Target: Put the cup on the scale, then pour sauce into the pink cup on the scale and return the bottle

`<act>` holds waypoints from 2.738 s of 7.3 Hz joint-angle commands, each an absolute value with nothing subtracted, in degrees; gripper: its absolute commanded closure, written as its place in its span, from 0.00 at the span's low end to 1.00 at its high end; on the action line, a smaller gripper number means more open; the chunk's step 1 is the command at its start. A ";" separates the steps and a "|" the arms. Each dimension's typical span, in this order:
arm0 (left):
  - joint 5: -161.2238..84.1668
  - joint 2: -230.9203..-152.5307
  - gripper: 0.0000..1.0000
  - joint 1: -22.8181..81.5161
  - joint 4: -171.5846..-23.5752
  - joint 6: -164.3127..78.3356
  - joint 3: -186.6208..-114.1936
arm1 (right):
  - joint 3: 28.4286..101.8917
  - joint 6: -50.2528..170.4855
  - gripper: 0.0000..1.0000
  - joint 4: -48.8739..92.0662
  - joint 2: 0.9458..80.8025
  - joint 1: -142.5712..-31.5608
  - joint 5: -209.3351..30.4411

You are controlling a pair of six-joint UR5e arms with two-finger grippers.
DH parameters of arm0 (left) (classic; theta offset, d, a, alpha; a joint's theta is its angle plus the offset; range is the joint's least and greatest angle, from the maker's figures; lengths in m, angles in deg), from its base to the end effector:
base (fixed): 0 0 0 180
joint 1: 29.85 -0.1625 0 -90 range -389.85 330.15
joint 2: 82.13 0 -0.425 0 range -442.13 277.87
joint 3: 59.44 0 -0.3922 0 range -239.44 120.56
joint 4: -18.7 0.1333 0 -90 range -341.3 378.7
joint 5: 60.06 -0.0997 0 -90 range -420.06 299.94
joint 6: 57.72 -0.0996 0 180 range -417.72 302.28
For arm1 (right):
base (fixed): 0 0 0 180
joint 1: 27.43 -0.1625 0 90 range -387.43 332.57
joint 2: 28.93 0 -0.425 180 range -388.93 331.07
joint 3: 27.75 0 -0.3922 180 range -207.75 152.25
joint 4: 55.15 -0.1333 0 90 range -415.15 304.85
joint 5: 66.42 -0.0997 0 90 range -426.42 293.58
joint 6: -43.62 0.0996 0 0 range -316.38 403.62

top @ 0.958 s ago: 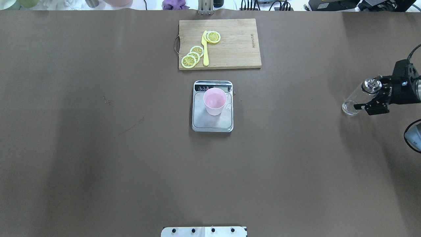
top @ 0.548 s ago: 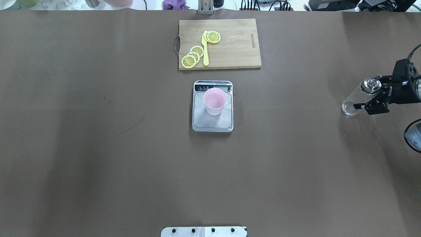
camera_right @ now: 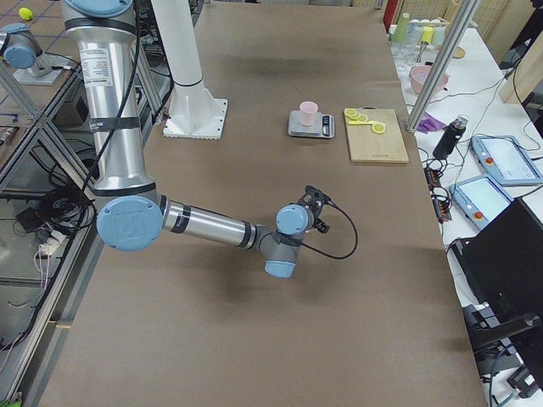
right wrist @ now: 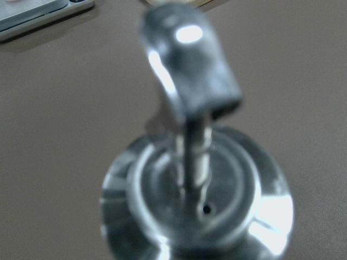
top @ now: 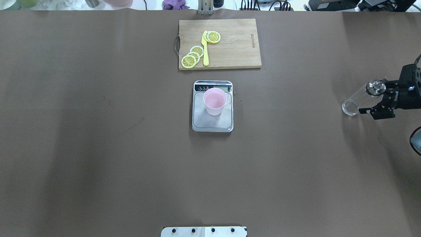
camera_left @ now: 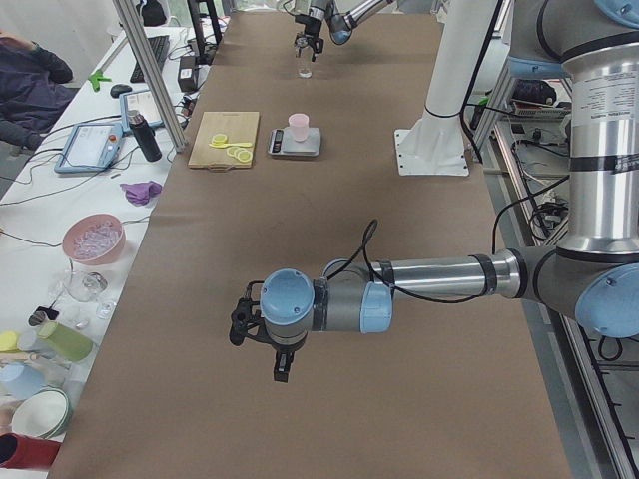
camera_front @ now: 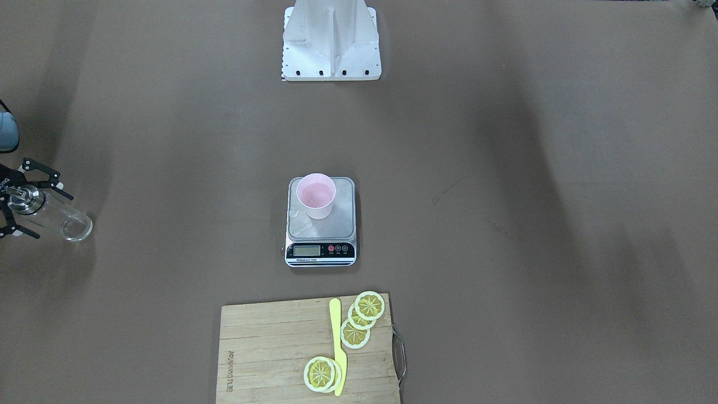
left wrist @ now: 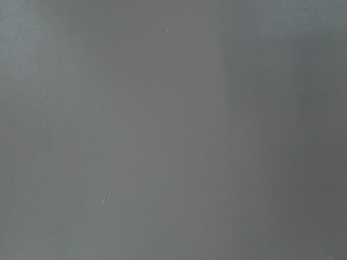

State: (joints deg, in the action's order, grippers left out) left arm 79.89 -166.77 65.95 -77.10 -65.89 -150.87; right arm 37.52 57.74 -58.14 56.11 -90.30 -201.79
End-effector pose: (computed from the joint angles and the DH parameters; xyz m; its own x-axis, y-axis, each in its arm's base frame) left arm -0.1026 -0.4452 0.6733 0.6505 0.1015 -0.7527 0.0086 0.9900 0.1410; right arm -0.1732 -0.4749 0.6433 0.3371 -0.8361 0.4328 0.0509 0.4753 0.8784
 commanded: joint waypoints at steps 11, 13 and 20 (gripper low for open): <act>80.04 -166.77 0.02 65.87 -77.19 -65.98 -150.93 | 36.24 73.71 0.00 -51.40 63.62 -106.62 -195.75; 79.95 -166.77 0.02 65.87 -77.10 -65.89 -150.84 | 36.85 75.08 0.00 -38.87 59.95 -107.76 -193.52; 79.77 -166.68 0.02 65.87 -76.75 -65.89 -150.58 | 46.30 60.23 0.00 6.98 53.95 -111.72 -190.88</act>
